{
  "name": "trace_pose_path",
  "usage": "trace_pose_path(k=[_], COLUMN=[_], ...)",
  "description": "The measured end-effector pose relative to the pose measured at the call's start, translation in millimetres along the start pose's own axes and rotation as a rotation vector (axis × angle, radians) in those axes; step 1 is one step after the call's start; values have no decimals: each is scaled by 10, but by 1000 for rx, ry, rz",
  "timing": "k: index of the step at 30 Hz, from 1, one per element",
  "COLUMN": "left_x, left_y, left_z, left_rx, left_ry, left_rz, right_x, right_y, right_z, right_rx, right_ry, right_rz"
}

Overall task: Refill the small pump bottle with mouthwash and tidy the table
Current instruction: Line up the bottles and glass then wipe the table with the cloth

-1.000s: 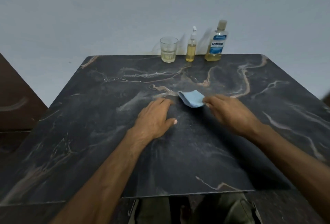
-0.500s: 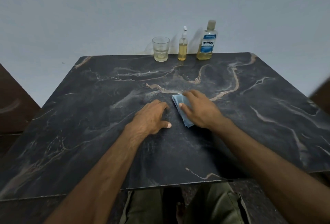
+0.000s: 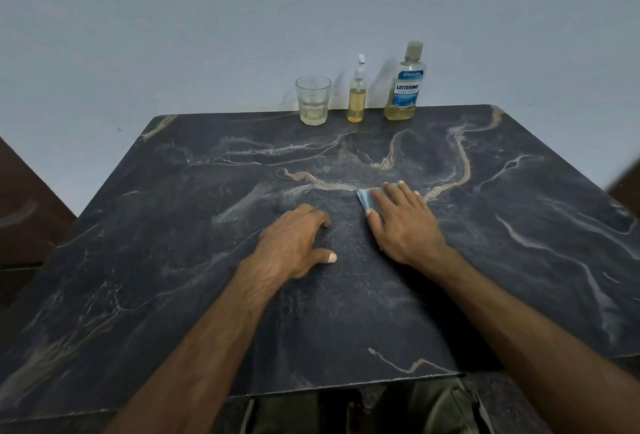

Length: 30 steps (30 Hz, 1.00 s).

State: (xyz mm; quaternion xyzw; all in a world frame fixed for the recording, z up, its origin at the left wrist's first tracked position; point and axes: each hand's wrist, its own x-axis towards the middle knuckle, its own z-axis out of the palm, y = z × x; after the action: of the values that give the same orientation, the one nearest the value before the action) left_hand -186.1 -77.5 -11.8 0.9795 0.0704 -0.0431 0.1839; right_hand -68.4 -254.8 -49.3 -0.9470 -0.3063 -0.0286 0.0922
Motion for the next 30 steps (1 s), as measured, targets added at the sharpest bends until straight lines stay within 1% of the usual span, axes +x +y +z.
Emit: trace_pose_path(k=[4,7,10,13,17,19,21,23,25,27,30], left_x=[11,16,49,76,98,98,88,68,53,54,66], left_y=[-3,-3,-37,-82,-115,-144,-185,-238,-295,-323,-319], left_z=[-12,-35,-94,-156,-215,-267,-336,-407,-468,-510,-575], left_rx=[5,10,-40,-155,-185,-216,-248,-267,-273,-272,-286], left_ry=[-2,-17,-19,43,125,153,180,202,211,221,251], left_rz=[11,15,9,-28,-61,-51,-45,-51,-48,-32,-11], right_x=[209,365,399,244,-156,-285,-302,-213,-36,170,401], right_y=[210,127,-57,-211,-229,-91,137,348,429,359,43], right_z=[-74,-62,-23,24,11,-28,-79,-119,-118,-87,-32], right_rx=[71,60,51,62,90,55,29,38,55,49,52], right_ry=[-21,-6,-17,-46,-51,-20,13,14,-4,-12,-20], right_rz=[67,61,5,-94,-172,-152,-60,29,47,51,13])
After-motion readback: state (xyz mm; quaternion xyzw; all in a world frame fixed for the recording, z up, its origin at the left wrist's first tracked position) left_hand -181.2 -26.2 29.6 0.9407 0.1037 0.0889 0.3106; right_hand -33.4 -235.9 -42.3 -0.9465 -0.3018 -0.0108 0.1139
